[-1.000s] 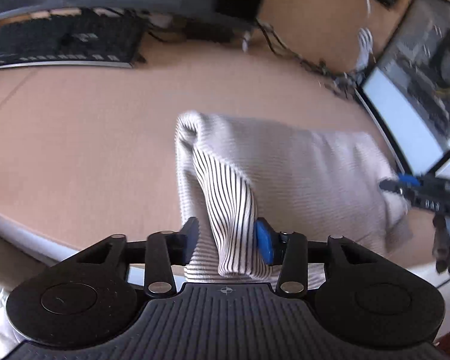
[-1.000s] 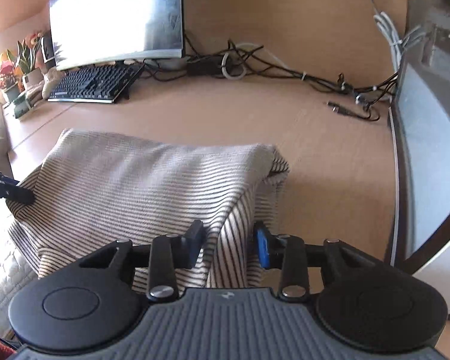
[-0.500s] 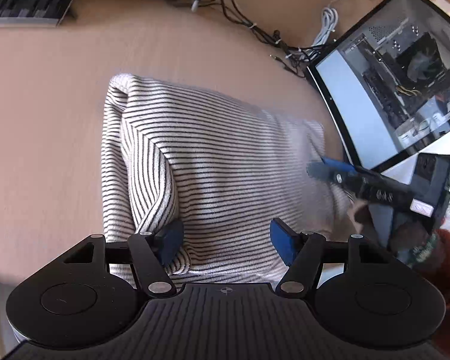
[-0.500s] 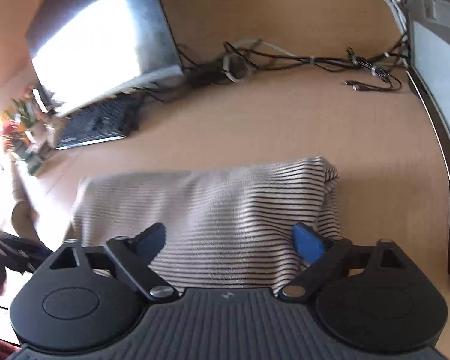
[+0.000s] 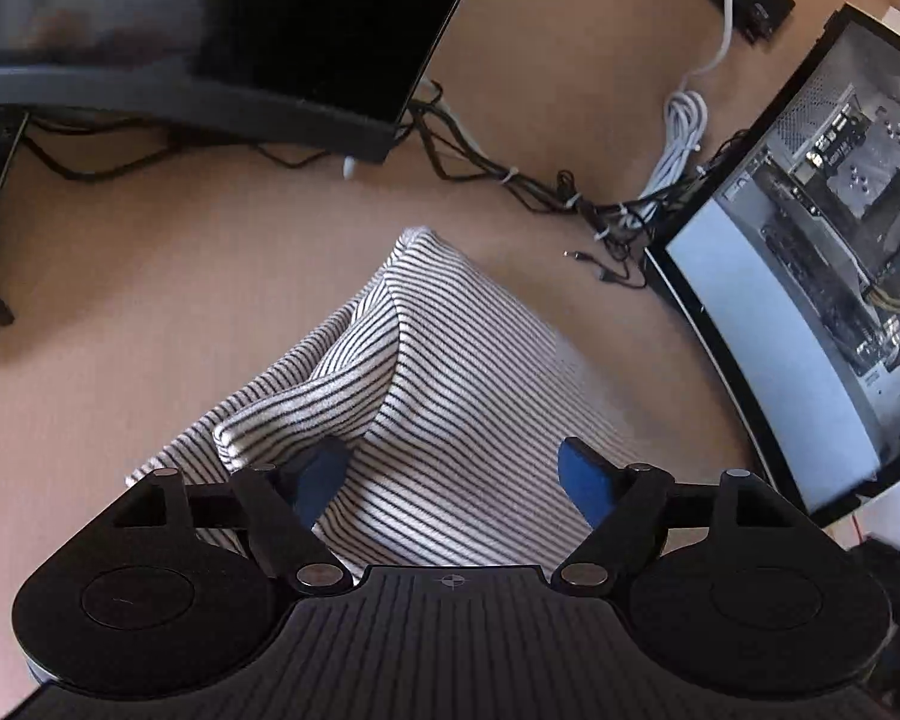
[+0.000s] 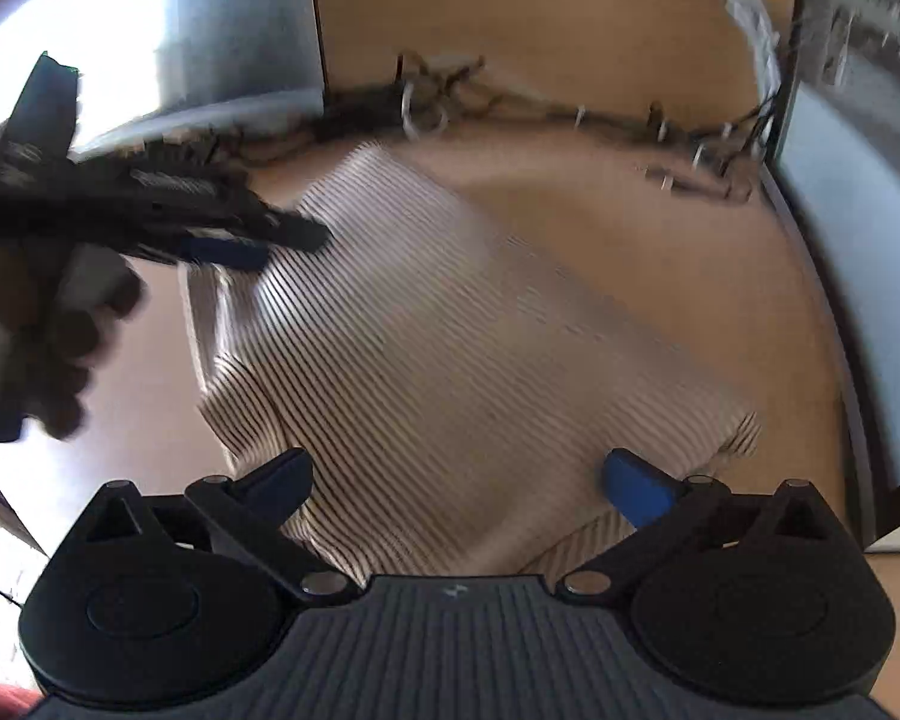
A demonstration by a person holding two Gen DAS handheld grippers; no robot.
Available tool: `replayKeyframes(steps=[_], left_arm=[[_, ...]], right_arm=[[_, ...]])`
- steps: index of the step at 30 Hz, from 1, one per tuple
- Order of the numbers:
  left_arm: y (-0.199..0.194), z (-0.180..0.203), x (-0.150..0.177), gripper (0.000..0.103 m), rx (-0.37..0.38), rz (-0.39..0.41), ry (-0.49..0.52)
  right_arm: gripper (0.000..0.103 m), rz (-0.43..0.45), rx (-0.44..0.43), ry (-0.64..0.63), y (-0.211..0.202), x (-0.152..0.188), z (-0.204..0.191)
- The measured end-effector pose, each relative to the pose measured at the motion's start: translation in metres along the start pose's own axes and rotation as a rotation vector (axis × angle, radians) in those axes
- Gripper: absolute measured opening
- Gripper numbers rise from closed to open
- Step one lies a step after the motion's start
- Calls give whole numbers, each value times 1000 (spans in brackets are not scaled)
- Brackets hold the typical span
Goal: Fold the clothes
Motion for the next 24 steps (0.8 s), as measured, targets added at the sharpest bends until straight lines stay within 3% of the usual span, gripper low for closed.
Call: replayKeyframes(steps=[3,6,11,16,24], left_arm=[[-9,7,-3,82,39,13,-13],[-19,23,0,82,97,21,-19],[7,46,16,82,201,-105,-166],[38,52,22,78,124,-143,-116],[62,62,-9,73,61,-92,-6]], right_arm=[[103,49,42,32,-19,-15,16],[103,105,116,8,-8,-28,36],[103,75,133,-35,38,-24,51],[103,6,106,-56,82,-8,56],[103,-15,127,8,74,8,42]])
Point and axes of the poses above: each gripper's, at about its wrist camera, not at the fingertips, and y roughly the way its jaws point, z to its right, x to its underside, the point moved 3 cm from there along y, roughly the way its jaws point, and after that the axes turned 3 degrees about -y, right-handed, at the moved point
